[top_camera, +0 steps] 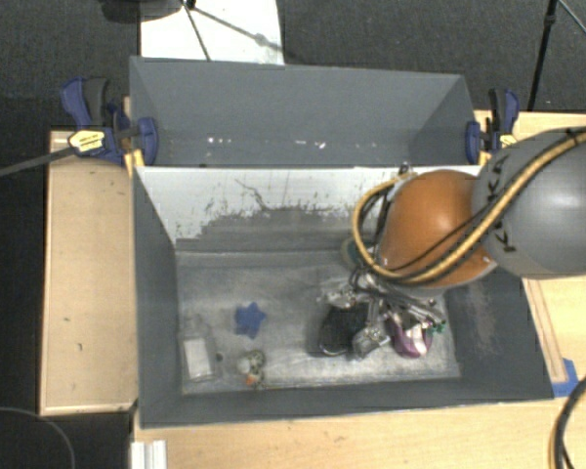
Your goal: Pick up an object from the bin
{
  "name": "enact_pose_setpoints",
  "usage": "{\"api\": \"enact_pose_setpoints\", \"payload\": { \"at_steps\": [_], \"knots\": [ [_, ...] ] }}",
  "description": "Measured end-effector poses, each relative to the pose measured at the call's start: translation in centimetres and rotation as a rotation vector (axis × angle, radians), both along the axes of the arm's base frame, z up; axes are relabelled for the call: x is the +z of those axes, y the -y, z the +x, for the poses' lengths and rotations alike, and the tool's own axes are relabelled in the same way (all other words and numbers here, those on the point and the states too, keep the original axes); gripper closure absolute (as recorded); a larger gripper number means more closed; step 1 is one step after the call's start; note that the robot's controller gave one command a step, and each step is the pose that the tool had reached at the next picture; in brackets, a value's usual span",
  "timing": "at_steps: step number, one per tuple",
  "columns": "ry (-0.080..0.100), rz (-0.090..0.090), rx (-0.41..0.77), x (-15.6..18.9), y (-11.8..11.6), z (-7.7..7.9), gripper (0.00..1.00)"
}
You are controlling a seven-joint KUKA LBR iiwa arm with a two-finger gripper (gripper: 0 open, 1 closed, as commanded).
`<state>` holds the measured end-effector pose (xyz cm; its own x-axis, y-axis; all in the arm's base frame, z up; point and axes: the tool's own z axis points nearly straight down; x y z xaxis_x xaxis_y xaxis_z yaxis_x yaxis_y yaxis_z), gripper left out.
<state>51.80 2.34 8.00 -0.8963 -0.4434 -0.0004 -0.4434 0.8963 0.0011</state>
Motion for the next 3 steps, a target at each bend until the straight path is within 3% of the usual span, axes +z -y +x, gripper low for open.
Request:
{"api": "enact_pose_setpoints", "payload": {
  "at_steps": [1, 2, 3],
  "knots": [
    [0.001, 0.0, 0.0, 0.0, 0.0, 0.0, 0.0],
    [0.0, 0.0, -0.003, 0.0, 0.0, 0.0, 1.0],
    [0.008, -0.002, 0.212, 11.5, 2.6, -0.1, 1.0]
  ]
}}
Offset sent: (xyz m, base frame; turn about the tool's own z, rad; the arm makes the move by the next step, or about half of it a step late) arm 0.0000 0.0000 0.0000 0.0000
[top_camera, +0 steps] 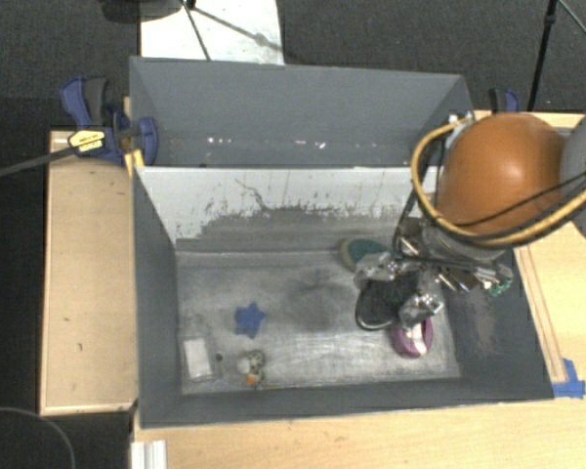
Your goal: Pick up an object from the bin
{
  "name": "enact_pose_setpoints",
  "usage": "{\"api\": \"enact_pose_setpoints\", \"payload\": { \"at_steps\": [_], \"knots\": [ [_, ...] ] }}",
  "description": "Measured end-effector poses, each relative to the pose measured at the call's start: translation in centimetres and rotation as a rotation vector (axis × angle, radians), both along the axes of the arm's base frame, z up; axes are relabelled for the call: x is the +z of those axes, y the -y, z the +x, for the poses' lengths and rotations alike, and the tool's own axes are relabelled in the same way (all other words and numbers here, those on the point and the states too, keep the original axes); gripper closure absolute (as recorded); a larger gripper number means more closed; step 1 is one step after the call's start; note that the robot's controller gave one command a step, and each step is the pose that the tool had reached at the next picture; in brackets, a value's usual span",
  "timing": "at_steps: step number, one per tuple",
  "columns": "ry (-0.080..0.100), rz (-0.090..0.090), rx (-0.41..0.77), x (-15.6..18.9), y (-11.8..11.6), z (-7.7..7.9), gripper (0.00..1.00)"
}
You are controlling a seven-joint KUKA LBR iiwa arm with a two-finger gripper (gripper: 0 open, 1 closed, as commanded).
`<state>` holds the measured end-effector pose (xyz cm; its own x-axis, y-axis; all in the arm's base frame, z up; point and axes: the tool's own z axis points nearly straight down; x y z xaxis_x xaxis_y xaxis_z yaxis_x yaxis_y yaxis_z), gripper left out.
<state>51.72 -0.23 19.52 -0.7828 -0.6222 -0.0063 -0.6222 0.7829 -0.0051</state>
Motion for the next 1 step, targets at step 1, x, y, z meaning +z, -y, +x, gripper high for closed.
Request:
{"api": "enact_pose_setpoints", "payload": {
  "at_steps": [1],
  "knots": [
    [0.0, -0.004, 0.25, 3.66, 5.53, 4.0, 1.0]
  ]
}}
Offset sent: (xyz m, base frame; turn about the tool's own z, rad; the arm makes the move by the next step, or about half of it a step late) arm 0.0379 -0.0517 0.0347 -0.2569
